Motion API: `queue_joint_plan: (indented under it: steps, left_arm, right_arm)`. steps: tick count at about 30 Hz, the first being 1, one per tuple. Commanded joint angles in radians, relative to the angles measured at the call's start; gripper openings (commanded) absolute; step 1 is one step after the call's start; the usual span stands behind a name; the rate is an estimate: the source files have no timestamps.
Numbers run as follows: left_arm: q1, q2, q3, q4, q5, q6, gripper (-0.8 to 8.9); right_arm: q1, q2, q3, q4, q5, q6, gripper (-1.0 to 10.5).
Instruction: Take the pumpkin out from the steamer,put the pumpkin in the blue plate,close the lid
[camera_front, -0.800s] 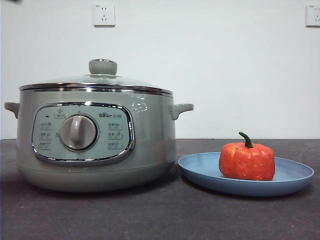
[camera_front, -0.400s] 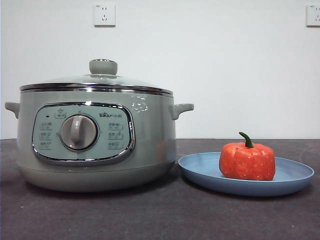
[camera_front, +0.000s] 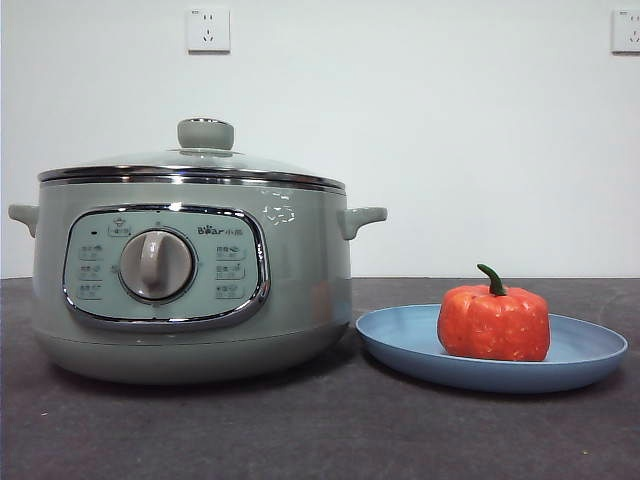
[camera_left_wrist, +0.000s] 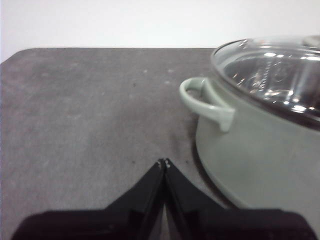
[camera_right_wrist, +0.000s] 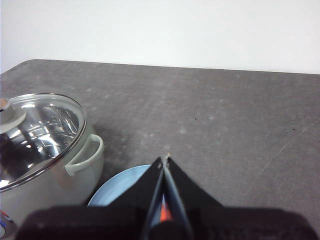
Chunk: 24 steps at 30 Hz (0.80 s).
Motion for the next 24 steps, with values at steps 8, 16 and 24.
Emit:
queue_joint_plan:
  steps: [8, 16, 24]
  left_arm:
    - [0.018, -0.056, -0.054, 0.003, -0.001, -0.032, -0.03]
    - [0.018, -0.056, -0.058, 0.0, 0.003, -0.036, -0.03]
    - [0.018, -0.055, -0.058, 0.0, 0.001, -0.036, -0.03]
  right_arm:
    - [0.001, -0.001, -0.008, 0.006, 0.003, 0.002, 0.0]
    - [0.001, -0.001, -0.008, 0.006, 0.003, 0.002, 0.0]
    - [0.001, -0.001, -0.008, 0.006, 0.003, 0.002, 0.0]
